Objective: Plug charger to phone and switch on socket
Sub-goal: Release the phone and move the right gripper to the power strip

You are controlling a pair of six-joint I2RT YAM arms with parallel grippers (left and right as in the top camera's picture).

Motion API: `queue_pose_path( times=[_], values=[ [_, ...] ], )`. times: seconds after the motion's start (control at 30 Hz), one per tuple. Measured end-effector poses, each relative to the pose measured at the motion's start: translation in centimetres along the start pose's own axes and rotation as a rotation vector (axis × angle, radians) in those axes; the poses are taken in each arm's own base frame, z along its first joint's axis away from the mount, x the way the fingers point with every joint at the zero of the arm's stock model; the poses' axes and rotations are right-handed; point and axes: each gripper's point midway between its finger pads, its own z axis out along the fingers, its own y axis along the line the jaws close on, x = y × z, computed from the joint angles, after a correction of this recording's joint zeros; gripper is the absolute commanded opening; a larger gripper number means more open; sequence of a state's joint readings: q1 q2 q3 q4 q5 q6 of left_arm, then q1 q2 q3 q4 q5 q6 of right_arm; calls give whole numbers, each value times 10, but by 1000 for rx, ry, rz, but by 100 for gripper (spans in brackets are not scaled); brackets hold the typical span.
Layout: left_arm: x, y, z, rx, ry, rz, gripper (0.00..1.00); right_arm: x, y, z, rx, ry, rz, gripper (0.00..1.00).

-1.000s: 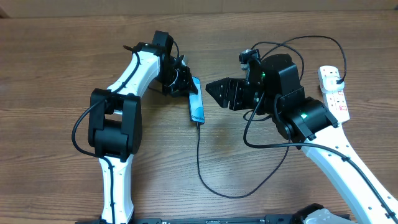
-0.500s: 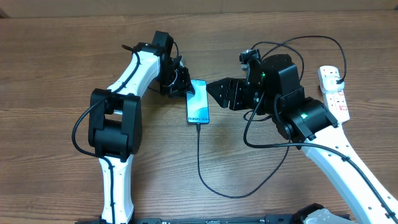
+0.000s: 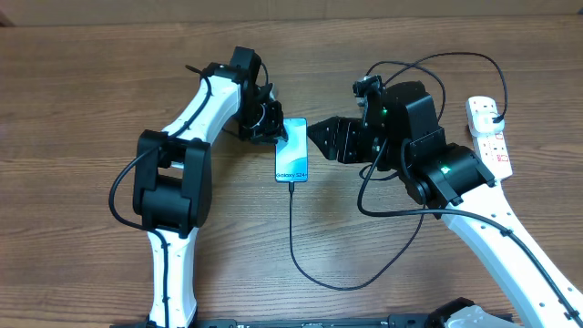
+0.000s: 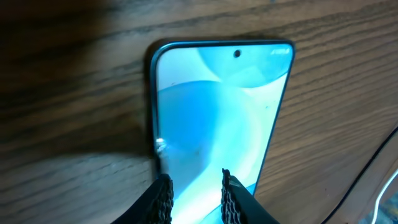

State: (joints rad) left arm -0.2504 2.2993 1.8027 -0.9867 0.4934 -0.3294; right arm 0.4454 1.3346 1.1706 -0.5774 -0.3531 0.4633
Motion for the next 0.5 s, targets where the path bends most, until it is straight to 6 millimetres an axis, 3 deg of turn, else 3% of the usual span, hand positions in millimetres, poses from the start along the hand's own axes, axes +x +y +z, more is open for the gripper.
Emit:
queue_pose_path(
  times=[0.1,0.2,0.37,0.5],
  values=[
    [-5,2,-14,-2,-10,7,35,5,-5,0,23,19,2,71],
    [-21,-4,-53,11,-87,28,37,11,-12,-2,50,46,0,74],
    [-42,-39,-169,65,-351,113,45,10,-29,-24,151,84,36,77],
    [-25,-71,-261,96,-558,203,60,-7,-43,-59,248,61,75,77]
  ],
)
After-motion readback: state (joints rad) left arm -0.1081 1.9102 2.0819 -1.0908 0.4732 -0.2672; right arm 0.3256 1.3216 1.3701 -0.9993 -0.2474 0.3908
